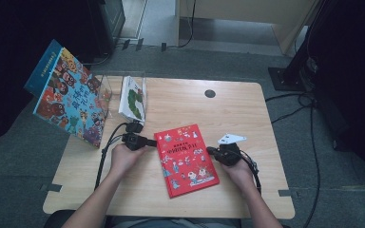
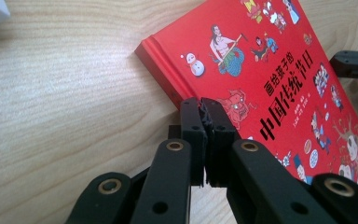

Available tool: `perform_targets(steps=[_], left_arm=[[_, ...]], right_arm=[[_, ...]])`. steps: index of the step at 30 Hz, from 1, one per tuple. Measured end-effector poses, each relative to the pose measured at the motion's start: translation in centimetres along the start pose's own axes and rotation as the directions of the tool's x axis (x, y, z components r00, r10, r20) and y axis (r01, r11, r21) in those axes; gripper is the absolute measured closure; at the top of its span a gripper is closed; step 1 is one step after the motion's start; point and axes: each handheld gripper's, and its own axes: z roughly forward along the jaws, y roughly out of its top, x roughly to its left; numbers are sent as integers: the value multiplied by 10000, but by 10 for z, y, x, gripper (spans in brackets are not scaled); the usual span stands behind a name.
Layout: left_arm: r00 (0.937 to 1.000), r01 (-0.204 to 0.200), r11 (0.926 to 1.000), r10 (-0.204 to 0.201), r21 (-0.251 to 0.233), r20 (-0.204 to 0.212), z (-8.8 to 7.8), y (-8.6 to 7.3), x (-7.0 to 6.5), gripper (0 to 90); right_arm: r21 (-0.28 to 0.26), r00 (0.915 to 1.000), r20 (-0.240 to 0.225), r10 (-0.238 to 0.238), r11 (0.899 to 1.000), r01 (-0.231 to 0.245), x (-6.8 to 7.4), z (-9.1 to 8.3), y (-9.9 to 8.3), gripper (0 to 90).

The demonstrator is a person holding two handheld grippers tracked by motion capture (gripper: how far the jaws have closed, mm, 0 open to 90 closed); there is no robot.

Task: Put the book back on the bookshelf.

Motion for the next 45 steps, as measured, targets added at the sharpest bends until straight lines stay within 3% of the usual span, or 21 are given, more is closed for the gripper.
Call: perform_targets(steps=[11,28,32,37,40,45], left_arm=[[9997,-192,9998,191,-21,-123,5,7,-3,900],[9999,86,9993,-90,-359,-117,13,12,-6,900],[9998,191,9991,-190,-386,42,14,13,-3,889],[9998,175,9988,-172,-448,67,11,13,-4,877],[9999,-87,9996,86,-267,-66,6,9,-9,884],[9997,60,9998,-56,-202,228,0,-8,-15,881]], right_arm=[[-37,9998,165,78,10000,-77,4,-5,-5,900],[-33,9990,381,221,9998,-220,8,-11,-11,900],[-70,9990,388,207,9998,-204,7,-12,-12,898],[-30,9986,332,419,9991,-418,5,-13,-11,856],[-117,9984,295,474,9988,-470,4,-15,-10,844],[-255,9976,295,626,9978,-618,4,-22,-8,813]])
